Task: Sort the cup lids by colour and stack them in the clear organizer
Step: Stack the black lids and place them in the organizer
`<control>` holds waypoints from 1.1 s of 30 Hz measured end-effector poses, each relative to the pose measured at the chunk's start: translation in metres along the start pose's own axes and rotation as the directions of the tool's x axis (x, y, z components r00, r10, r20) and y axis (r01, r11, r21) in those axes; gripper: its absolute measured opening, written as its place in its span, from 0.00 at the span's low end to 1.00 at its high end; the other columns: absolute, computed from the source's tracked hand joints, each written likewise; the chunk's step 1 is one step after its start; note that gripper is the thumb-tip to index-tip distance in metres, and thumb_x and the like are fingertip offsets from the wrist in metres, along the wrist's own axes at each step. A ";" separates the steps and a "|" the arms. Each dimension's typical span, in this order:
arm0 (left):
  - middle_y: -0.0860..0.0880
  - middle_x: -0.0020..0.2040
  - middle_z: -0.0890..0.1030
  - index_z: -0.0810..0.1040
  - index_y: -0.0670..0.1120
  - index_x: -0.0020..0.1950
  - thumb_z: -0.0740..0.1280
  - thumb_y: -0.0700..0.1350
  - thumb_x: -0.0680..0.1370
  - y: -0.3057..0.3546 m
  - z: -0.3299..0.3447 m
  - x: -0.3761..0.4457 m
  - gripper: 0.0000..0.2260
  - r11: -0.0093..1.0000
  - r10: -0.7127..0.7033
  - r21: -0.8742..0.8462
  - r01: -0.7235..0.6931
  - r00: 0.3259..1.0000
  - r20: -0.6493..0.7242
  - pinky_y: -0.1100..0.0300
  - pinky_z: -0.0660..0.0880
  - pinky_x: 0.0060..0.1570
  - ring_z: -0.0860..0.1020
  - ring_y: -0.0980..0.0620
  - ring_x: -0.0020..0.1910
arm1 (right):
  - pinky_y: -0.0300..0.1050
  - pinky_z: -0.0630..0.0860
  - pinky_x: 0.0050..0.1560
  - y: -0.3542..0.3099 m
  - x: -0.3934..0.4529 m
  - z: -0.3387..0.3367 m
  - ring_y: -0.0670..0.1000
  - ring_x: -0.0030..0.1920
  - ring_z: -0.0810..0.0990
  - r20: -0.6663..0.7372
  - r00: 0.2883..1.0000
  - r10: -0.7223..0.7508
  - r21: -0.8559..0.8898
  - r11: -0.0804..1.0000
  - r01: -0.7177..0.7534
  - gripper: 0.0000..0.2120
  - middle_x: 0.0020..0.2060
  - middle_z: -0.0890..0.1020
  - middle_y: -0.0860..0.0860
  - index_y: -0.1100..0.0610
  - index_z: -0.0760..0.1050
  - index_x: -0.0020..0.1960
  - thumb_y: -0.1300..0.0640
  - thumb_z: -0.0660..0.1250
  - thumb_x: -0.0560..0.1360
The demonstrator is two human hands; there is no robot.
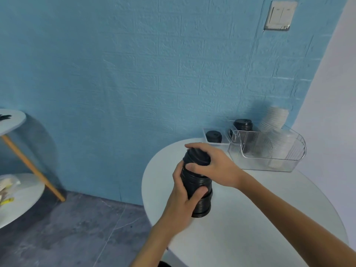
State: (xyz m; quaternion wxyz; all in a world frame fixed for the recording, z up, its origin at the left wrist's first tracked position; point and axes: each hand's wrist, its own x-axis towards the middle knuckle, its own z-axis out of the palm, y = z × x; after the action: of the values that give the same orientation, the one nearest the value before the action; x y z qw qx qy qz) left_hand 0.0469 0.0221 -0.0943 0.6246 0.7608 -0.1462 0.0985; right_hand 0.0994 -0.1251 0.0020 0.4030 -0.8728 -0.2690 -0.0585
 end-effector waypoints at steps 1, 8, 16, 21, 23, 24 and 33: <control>0.71 0.67 0.70 0.47 0.79 0.68 0.70 0.54 0.79 -0.001 0.000 0.000 0.35 1.000 -0.008 -0.010 0.008 1.000 -0.008 0.73 0.71 0.58 0.73 0.68 0.65 | 0.49 0.76 0.65 0.000 0.000 0.000 0.43 0.60 0.79 0.008 1.000 0.009 0.001 1.000 -0.009 0.24 0.59 0.80 0.41 0.43 0.75 0.67 0.47 0.76 0.73; 0.65 0.76 0.65 0.42 0.81 0.71 0.67 0.64 0.75 0.004 -0.001 -0.001 0.38 1.000 0.001 -0.006 -0.001 1.000 0.002 0.62 0.68 0.68 0.69 0.65 0.72 | 0.46 0.75 0.66 0.001 -0.009 0.007 0.41 0.61 0.78 0.033 0.999 -0.004 -0.018 1.000 0.005 0.28 0.59 0.79 0.39 0.40 0.76 0.67 0.44 0.76 0.68; 0.71 0.68 0.70 0.52 0.75 0.71 0.69 0.53 0.80 -0.002 -0.002 0.000 0.32 0.998 0.005 -0.064 -0.002 0.999 0.040 0.59 0.71 0.67 0.72 0.62 0.70 | 0.43 0.72 0.68 0.003 -0.010 0.013 0.39 0.62 0.76 0.102 0.994 0.049 -0.086 0.996 -0.040 0.31 0.60 0.77 0.37 0.41 0.73 0.71 0.45 0.75 0.69; 0.73 0.68 0.67 0.55 0.73 0.70 0.69 0.50 0.80 0.004 0.003 -0.001 0.30 0.993 0.006 -0.117 -0.002 0.999 0.038 0.67 0.69 0.67 0.69 0.64 0.71 | 0.40 0.70 0.70 0.007 -0.016 0.016 0.38 0.65 0.75 0.037 0.996 0.084 0.111 0.990 -0.087 0.27 0.64 0.78 0.38 0.44 0.74 0.72 0.42 0.73 0.75; 0.71 0.69 0.67 0.56 0.71 0.71 0.70 0.52 0.78 0.003 0.006 -0.001 0.30 0.988 0.021 -0.153 -0.020 1.000 0.005 0.68 0.68 0.67 0.69 0.65 0.71 | 0.37 0.70 0.69 0.003 -0.019 0.021 0.39 0.65 0.76 -0.033 0.980 0.197 0.366 0.914 -0.172 0.20 0.64 0.79 0.40 0.44 0.74 0.71 0.44 0.66 0.80; 0.69 0.70 0.66 0.56 0.71 0.71 0.71 0.54 0.77 0.003 0.008 -0.001 0.31 0.986 0.019 -0.163 -0.022 1.000 -0.018 0.66 0.68 0.68 0.69 0.63 0.71 | 0.36 0.71 0.66 0.003 -0.021 0.025 0.41 0.64 0.78 -0.057 0.962 0.267 0.471 0.857 -0.210 0.17 0.64 0.80 0.42 0.43 0.74 0.70 0.47 0.63 0.83; 0.55 0.60 0.83 0.73 0.68 0.65 0.75 0.45 0.72 0.021 0.019 0.005 0.27 0.814 -0.268 -0.535 0.225 0.963 -0.003 0.49 0.77 0.60 0.82 0.52 0.59 | 0.37 0.77 0.53 0.011 -0.036 0.047 0.44 0.55 0.83 -0.147 0.864 0.482 0.694 0.672 -0.257 0.09 0.57 0.83 0.47 0.46 0.78 0.61 0.52 0.63 0.83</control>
State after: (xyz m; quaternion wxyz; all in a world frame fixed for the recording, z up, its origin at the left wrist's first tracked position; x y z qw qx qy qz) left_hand 0.0438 -0.0007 -0.0765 0.8226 0.5670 -0.0431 0.0023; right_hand 0.0690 -0.1113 -0.0482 0.7226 -0.6908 -0.0182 -0.0167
